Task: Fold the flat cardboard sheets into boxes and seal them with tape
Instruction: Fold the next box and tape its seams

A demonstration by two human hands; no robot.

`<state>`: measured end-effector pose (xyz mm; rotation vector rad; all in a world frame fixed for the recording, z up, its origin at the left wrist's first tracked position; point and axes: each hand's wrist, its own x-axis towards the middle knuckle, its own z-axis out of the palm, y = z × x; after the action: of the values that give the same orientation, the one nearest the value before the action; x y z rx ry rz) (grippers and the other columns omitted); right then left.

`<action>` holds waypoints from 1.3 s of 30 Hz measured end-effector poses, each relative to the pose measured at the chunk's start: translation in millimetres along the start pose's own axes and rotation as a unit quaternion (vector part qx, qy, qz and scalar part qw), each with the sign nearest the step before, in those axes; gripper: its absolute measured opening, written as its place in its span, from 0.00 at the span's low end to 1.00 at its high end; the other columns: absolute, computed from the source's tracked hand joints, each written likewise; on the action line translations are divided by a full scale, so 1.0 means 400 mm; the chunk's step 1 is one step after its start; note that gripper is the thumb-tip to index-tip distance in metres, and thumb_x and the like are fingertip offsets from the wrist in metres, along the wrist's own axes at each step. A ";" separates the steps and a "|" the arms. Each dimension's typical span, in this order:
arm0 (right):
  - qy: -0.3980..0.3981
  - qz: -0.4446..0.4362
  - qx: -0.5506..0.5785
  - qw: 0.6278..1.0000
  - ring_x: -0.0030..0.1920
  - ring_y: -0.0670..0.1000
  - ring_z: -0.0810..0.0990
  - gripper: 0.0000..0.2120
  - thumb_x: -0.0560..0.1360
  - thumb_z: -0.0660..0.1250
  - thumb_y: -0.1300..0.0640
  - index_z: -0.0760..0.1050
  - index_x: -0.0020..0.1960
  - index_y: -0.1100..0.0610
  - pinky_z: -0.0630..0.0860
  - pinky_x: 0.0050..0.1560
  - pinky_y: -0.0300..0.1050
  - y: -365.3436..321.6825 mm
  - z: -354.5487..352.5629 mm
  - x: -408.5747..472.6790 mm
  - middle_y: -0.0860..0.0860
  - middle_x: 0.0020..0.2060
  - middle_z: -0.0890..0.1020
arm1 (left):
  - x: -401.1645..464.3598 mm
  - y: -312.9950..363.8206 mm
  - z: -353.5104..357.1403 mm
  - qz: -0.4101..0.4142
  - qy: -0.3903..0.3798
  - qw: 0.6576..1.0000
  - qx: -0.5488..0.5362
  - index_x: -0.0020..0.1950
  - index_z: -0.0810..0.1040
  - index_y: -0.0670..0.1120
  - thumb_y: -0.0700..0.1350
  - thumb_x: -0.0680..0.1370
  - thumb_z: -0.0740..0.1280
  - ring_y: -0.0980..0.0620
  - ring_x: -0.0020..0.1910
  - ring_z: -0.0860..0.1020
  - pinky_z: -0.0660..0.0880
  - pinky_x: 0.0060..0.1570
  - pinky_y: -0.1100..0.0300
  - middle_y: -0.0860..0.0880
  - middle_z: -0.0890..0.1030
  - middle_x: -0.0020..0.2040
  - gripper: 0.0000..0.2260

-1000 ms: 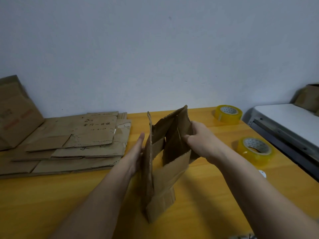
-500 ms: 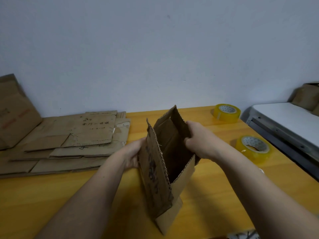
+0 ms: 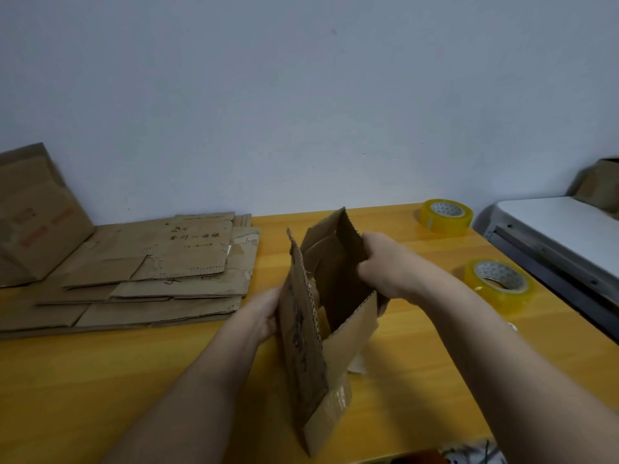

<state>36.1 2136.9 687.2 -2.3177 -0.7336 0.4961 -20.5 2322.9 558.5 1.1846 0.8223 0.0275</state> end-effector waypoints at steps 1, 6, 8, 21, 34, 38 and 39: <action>-0.002 0.016 0.002 1.000 0.37 0.59 0.82 0.09 0.76 0.57 0.65 0.69 0.56 0.60 0.81 0.30 0.50 0.005 0.002 0.004 0.59 0.45 0.78 | 0.006 -0.003 0.018 0.020 0.068 0.996 0.048 0.39 0.78 0.41 0.50 0.79 0.64 0.46 0.37 0.77 0.73 0.38 0.57 0.43 0.80 0.40 0.15; -0.002 0.087 0.060 0.994 0.33 0.62 0.82 0.06 0.78 0.55 0.67 0.68 0.53 0.63 0.78 0.23 0.46 0.050 0.022 0.013 0.61 0.43 0.77 | -0.006 -0.022 0.064 0.195 0.284 0.908 0.237 0.58 0.77 0.44 0.50 0.82 0.58 0.51 0.46 0.73 0.68 0.46 0.57 0.48 0.78 0.51 0.14; 0.006 0.092 0.077 0.993 0.32 0.63 0.82 0.06 0.78 0.55 0.67 0.68 0.45 0.61 0.78 0.22 0.47 0.061 0.026 0.015 0.62 0.42 0.77 | -0.044 -0.020 0.059 0.246 0.221 0.935 0.131 0.65 0.75 0.44 0.60 0.81 0.56 0.51 0.53 0.75 0.71 0.53 0.55 0.49 0.78 0.56 0.23; -0.063 0.050 0.104 0.991 0.31 0.58 0.84 0.07 0.78 0.55 0.66 0.69 0.49 0.56 0.80 0.27 0.49 0.101 0.003 0.031 0.62 0.40 0.81 | -0.132 0.084 0.036 0.101 -0.011 0.995 0.010 0.65 0.70 0.48 0.40 0.79 0.63 0.46 0.45 0.77 0.74 0.35 0.55 0.43 0.78 0.49 0.15; 0.094 0.078 0.154 0.980 0.41 0.56 0.81 0.15 0.79 0.61 0.45 0.69 0.49 0.58 0.77 0.30 0.46 0.192 0.039 0.065 0.58 0.44 0.79 | -0.140 0.040 0.048 0.469 0.191 0.693 0.513 0.78 0.41 0.55 0.43 0.76 0.69 0.49 0.72 0.64 0.61 0.70 0.54 0.49 0.67 0.74 0.43; 0.217 0.068 -0.031 0.973 0.56 0.57 0.76 0.22 0.79 0.61 0.45 0.64 0.65 0.59 0.76 0.54 0.54 0.215 0.064 0.057 0.57 0.59 0.75 | -0.162 0.031 0.035 0.410 0.010 0.800 0.437 0.78 0.38 0.58 0.48 0.83 0.57 0.63 0.71 0.63 0.56 0.70 0.57 0.64 0.74 0.64 0.32; 0.253 0.008 -0.088 0.963 0.63 0.56 0.72 0.24 0.79 0.62 0.48 0.62 0.69 0.58 0.72 0.61 0.52 0.219 0.061 0.050 0.57 0.65 0.71 | -0.168 0.032 0.031 0.399 -0.011 0.817 0.417 0.77 0.37 0.58 0.56 0.82 0.53 0.64 0.71 0.60 0.53 0.72 0.53 0.66 0.71 0.67 0.30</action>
<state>71.4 2105.1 607.0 -2.4647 -0.5216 -0.1685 -56.5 2289.5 607.9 2.3068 0.2252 0.3748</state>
